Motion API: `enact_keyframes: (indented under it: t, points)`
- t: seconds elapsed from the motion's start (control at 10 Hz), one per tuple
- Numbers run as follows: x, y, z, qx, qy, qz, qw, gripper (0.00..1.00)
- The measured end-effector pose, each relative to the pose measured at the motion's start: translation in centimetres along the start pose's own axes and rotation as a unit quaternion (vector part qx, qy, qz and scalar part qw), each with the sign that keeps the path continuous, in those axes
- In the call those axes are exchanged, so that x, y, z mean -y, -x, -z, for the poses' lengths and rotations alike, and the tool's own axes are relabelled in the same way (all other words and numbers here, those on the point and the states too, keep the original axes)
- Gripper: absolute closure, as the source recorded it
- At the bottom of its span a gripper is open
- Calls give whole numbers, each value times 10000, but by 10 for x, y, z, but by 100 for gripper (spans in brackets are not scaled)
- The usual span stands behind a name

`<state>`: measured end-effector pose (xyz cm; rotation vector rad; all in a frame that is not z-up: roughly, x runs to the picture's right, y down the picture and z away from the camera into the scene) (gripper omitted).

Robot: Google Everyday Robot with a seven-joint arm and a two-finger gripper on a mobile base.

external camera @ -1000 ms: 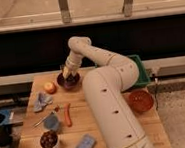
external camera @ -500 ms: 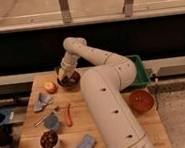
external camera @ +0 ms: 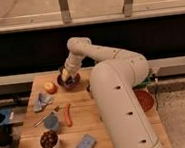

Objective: Wipe purple bowl with eraser

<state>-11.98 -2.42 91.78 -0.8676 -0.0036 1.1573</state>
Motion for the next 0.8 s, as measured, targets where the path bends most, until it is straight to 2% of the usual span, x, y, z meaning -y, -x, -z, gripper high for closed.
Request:
enact_keyframes:
  t: [0.3, 0.5, 0.8]
  points:
    - [13, 13, -4, -61, -139, -14, 9999, 100]
    - [6, 34, -20, -166, -129, 143, 9997, 100]
    - [-3, 46, -29, -200, -56, 304, 9993, 100]
